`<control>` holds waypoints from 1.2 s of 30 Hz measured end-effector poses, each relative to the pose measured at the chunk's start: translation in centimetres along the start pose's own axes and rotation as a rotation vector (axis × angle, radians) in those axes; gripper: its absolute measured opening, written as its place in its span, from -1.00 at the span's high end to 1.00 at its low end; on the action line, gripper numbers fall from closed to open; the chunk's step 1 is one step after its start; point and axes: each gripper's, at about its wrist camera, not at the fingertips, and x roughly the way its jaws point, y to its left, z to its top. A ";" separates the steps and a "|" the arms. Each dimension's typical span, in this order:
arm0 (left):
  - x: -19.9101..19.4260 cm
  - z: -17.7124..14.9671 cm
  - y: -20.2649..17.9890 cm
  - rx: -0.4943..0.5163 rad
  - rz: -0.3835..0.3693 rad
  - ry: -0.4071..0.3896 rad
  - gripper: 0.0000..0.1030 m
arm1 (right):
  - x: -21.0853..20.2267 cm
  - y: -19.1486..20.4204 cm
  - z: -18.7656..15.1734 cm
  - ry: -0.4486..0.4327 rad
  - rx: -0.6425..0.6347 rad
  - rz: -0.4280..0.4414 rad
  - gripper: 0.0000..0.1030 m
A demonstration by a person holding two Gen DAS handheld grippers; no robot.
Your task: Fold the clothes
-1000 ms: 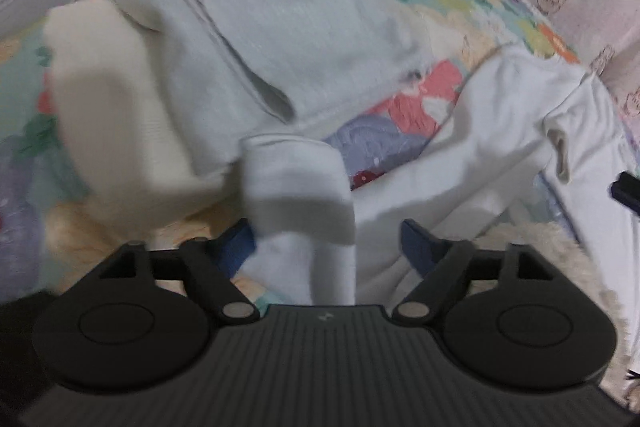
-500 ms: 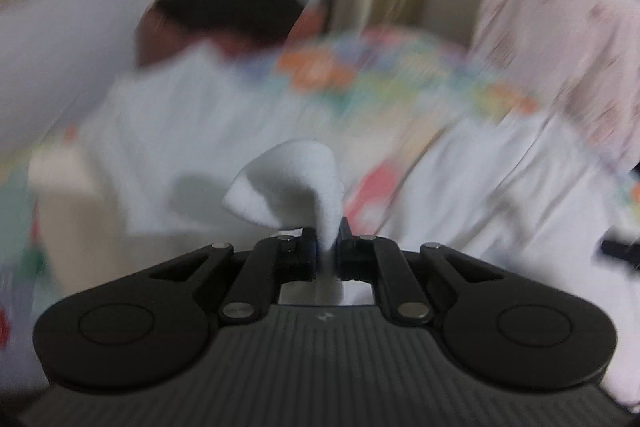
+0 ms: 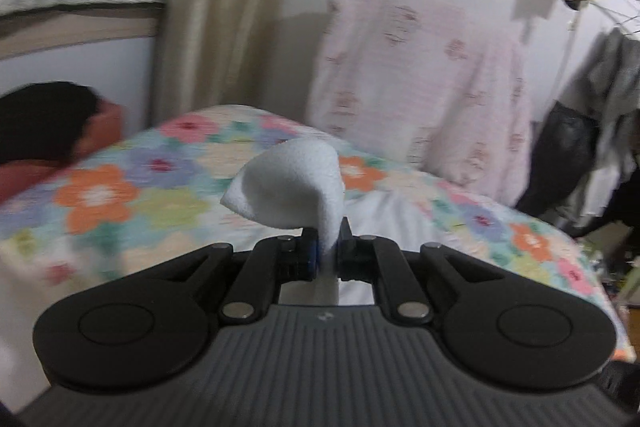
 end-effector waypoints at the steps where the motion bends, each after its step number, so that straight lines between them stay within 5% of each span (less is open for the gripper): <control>1: 1.6 0.2 -0.7 -0.005 -0.033 0.003 0.85 | 0.1 -0.3 0.1 -0.012 0.002 -0.006 -0.08; 9: 10.6 2.7 -2.8 -0.084 -0.283 0.052 0.79 | 1.3 -1.8 0.5 -0.030 -0.068 -0.088 -0.08; 11: 13.6 3.2 -4.1 -0.026 -0.240 0.139 0.52 | 1.8 -2.5 0.4 -0.033 -0.045 -0.100 -0.08; 12: 14.9 3.2 -4.9 0.016 -0.178 0.211 0.07 | 2.2 -2.9 0.4 -0.023 -0.025 -0.099 -0.08; 15: 14.8 2.2 -5.6 0.105 -0.059 0.268 -0.09 | 2.9 -3.0 0.1 0.021 -0.030 -0.081 -0.08; 18: 13.2 0.8 -4.2 0.096 -0.048 0.269 -0.38 | 3.5 -2.9 -0.1 0.019 -0.052 -0.091 -0.08; 26: 13.1 -6.2 4.5 -0.158 0.142 0.362 -0.33 | 4.9 -1.7 2.4 -0.018 -0.071 -0.053 -0.08; 28: 12.5 -7.9 6.1 -0.181 0.140 0.352 -0.01 | 5.5 -1.5 3.9 -0.023 -0.076 -0.065 -0.08; 34: 10.4 -7.1 8.0 -0.173 0.133 0.268 -0.05 | 9.1 -3.6 8.3 -0.027 0.038 -0.062 -0.08; 36: 11.0 -7.8 8.8 -0.218 0.111 0.305 -0.05 | 10.6 -4.1 9.7 -0.027 0.019 -0.095 -0.08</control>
